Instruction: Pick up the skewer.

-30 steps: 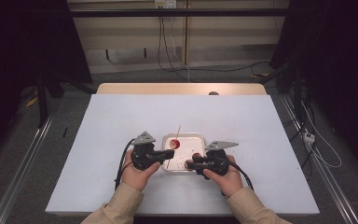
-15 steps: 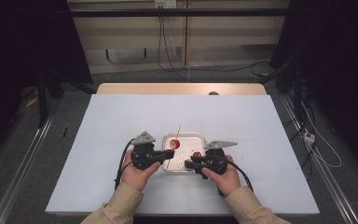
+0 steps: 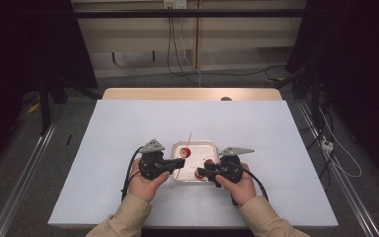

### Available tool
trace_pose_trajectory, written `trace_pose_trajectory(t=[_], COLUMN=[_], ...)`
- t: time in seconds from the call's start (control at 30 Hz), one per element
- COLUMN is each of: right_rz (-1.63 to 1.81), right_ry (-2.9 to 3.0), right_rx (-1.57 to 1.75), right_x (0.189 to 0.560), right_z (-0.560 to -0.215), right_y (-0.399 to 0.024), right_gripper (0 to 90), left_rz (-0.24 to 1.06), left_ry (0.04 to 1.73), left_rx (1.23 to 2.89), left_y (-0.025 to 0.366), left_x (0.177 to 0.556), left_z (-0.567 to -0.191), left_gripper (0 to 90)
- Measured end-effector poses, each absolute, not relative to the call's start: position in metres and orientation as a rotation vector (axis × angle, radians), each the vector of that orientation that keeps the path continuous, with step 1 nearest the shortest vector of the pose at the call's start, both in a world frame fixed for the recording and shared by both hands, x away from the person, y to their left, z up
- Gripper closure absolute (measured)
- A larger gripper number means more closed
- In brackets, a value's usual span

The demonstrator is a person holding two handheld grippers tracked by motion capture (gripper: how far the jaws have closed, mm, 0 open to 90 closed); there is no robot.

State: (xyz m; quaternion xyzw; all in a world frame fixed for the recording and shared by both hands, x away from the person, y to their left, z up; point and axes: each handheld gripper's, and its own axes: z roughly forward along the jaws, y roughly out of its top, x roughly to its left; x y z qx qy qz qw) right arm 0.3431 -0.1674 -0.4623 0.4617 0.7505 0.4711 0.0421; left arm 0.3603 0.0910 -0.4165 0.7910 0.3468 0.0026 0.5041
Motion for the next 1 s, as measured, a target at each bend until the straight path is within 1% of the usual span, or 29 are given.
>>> trace_pose_trajectory(t=[0.53,0.7,0.73,0.87,1.0], right_rz=[1.475,1.483,1.492,1.545,1.615], right_ry=[2.333,2.355,2.357,2.316,2.24], right_rx=[1.405,1.411,1.413,1.431,1.47], right_x=[0.341,0.34,0.34,0.341,0.345], right_z=[-0.466,-0.467,-0.468,-0.463,-0.452], right_y=[-0.159,-0.157,-0.157,-0.161,-0.175], right_gripper=[63.4,68.2,71.6,72.8,72.9], left_rz=[0.004,0.005,0.004,-0.002,-0.017], left_ry=[0.837,0.839,0.838,0.836,0.832], left_rx=[1.91,1.906,1.907,1.911,1.93], left_y=[0.091,0.091,0.091,0.091,0.09], left_x=[0.36,0.36,0.36,0.36,0.36], left_z=[-0.417,-0.416,-0.416,-0.416,-0.417], left_gripper=[89.3,89.3,89.3,89.3,89.3])
